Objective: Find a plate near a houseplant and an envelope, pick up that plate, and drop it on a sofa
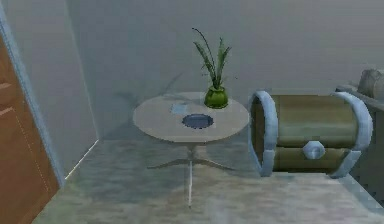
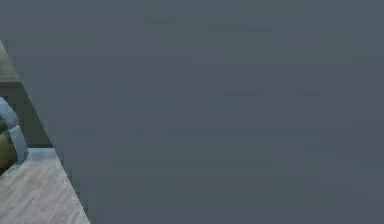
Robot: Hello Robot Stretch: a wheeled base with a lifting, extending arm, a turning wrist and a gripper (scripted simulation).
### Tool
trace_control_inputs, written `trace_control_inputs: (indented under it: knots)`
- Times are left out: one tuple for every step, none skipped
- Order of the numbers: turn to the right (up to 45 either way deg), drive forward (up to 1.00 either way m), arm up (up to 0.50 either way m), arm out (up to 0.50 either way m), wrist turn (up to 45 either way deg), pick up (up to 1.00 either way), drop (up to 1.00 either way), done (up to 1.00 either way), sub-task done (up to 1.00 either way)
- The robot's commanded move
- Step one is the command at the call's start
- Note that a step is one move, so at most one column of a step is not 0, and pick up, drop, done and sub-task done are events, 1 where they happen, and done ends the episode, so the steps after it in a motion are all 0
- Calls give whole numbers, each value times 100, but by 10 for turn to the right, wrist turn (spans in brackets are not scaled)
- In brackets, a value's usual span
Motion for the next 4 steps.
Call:
trace_control_inputs:
  knots:
    - [-60, 0, 0, 0, 0, 0, 0, 0, 0]
    - [0, 50, 0, 0, 0, 0, 0, 0, 0]
    - [270, 0, 0, 0, 0, 0, 0, 0, 0]
    - [0, 25, 0, 0, 0, 0, 0, 0, 0]
